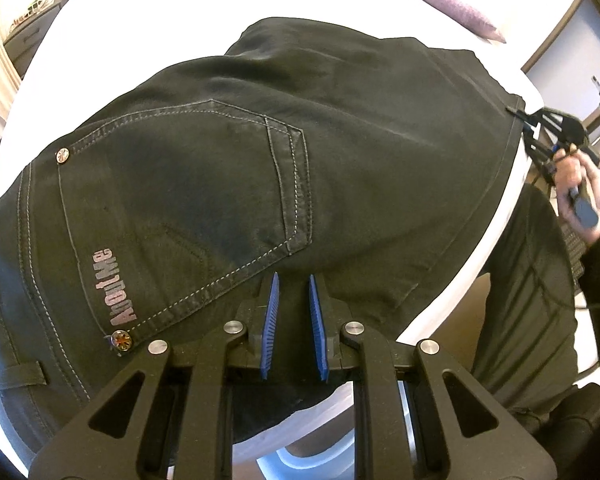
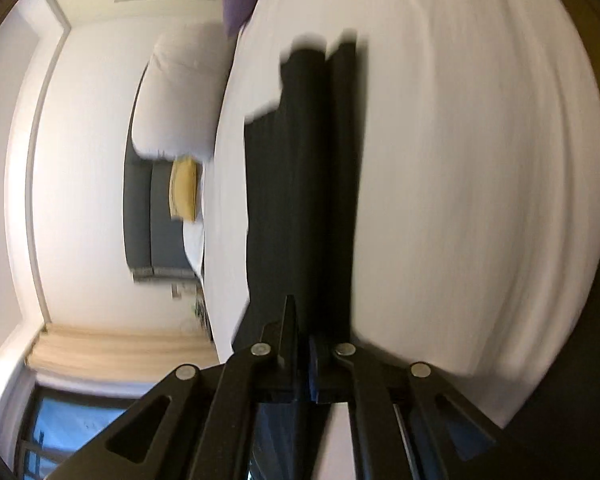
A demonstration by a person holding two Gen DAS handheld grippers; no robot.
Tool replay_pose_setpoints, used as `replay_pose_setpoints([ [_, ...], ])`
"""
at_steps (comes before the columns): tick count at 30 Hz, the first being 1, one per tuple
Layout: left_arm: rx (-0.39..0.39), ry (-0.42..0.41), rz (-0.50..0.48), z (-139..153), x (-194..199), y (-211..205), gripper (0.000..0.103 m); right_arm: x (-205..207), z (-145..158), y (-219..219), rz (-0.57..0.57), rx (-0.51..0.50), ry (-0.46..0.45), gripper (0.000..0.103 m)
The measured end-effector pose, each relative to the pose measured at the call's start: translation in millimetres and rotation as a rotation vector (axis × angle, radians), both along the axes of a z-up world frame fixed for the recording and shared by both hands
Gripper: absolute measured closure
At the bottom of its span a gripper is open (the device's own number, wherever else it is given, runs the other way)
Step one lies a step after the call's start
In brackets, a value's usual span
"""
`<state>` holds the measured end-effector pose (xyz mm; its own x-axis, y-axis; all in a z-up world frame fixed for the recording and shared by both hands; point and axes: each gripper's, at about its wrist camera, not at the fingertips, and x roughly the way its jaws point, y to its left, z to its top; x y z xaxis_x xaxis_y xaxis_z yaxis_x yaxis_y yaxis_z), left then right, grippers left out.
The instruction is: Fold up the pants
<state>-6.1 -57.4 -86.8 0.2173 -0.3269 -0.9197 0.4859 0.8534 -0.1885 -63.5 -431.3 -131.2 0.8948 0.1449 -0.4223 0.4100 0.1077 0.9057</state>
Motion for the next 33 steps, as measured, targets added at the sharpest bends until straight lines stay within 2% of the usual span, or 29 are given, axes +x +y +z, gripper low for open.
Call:
replay_pose_setpoints([
  [5, 0.011, -0.006, 0.007, -0.8, -2.2, -5.9, 0.088, -7.9, -3.3, -47.9, -0.174, 0.049, -0.035, 0.093],
  [7, 0.014, -0.008, 0.009, -1.0, -2.8, -8.9, 0.088, -12.4, -5.1, -58.9, -0.212, 0.061, -0.038, 0.099],
  [9, 0.018, -0.010, 0.009, -1.4, -3.2, -10.3, 0.088, -14.9, -7.3, -63.2, -0.210, 0.061, -0.017, 0.099],
  [12, 0.021, -0.010, 0.007, -2.1, -2.9, -11.6, 0.088, -14.5, 0.9, -53.9, -0.208, -0.007, 0.016, 0.099],
  [15, 0.017, -0.009, 0.008, -2.3, -2.2, -12.3, 0.088, -22.5, -1.2, -48.4, -0.245, 0.023, -0.006, 0.099],
  [22, -0.006, -0.011, 0.016, -4.7, -3.6, -7.6, 0.088, -19.1, -6.3, -49.3, -0.228, -0.005, 0.016, 0.100],
  [26, -0.024, -0.016, 0.024, -5.3, -5.1, -2.4, 0.088, -27.9, -12.5, -49.4, -0.221, 0.020, -0.029, 0.099],
  [28, -0.038, -0.014, 0.030, -4.5, -4.7, 1.1, 0.088, -30.7, -5.2, -49.5, -0.220, -0.004, -0.003, 0.094],
  [30, -0.054, -0.012, 0.039, -4.7, -4.3, 4.6, 0.088, -33.9, 19.3, -44.2, -0.266, -0.101, 0.093, 0.069],
  [31, -0.059, -0.011, 0.041, -4.9, -4.3, 6.1, 0.088, -37.8, 34.2, -37.9, -0.294, -0.159, 0.151, 0.051],
  [32, -0.067, -0.012, 0.043, -5.2, -4.2, 8.0, 0.088, -39.9, 52.5, -27.3, -0.313, -0.223, 0.181, 0.050],
  [33, -0.073, -0.012, 0.045, -5.4, -4.3, 9.3, 0.088, -35.8, 68.2, -15.4, -0.284, -0.273, 0.161, 0.050],
])
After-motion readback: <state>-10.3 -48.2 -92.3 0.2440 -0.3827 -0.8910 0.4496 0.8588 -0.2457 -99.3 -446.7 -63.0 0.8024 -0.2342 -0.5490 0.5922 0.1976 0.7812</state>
